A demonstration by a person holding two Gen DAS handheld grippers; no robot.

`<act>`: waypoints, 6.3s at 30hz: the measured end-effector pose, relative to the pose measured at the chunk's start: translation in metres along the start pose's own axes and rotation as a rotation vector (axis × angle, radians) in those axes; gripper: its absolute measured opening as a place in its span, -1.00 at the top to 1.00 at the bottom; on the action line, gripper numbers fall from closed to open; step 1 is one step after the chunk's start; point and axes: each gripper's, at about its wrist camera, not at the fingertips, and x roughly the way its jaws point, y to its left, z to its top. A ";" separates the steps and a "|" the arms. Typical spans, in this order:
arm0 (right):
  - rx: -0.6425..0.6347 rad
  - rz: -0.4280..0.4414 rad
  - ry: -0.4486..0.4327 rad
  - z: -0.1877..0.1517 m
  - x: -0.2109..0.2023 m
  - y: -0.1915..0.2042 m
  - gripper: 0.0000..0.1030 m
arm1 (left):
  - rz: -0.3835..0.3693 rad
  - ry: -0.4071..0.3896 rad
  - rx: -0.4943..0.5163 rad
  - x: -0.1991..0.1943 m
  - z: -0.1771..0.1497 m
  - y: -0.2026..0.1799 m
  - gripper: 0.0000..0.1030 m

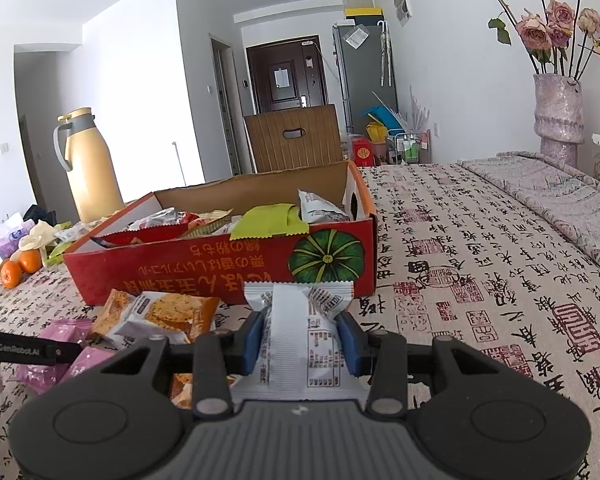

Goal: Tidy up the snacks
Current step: 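Grasp the pink 'Delicious food' packet with the left tool while the right tool holds the cake, then carry the pink packet and white cake over the box with both tools, then open both tools to drop the snacks into the box, then move both tools back from the box toward the snack pile, then grasp a pink 'Delicious food' packet with the right tool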

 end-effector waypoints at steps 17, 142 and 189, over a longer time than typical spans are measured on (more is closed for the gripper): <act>-0.053 -0.012 -0.050 0.003 -0.016 0.011 0.23 | -0.029 -0.116 -0.002 -0.043 0.014 0.009 -0.21; -0.122 -0.064 -0.155 0.105 0.030 0.047 -1.00 | -0.087 -0.357 0.006 -0.043 0.117 -0.026 -1.00; -0.103 -0.010 0.117 0.006 -0.001 0.080 -1.00 | -0.114 -0.162 -0.021 -0.021 0.000 0.052 -1.00</act>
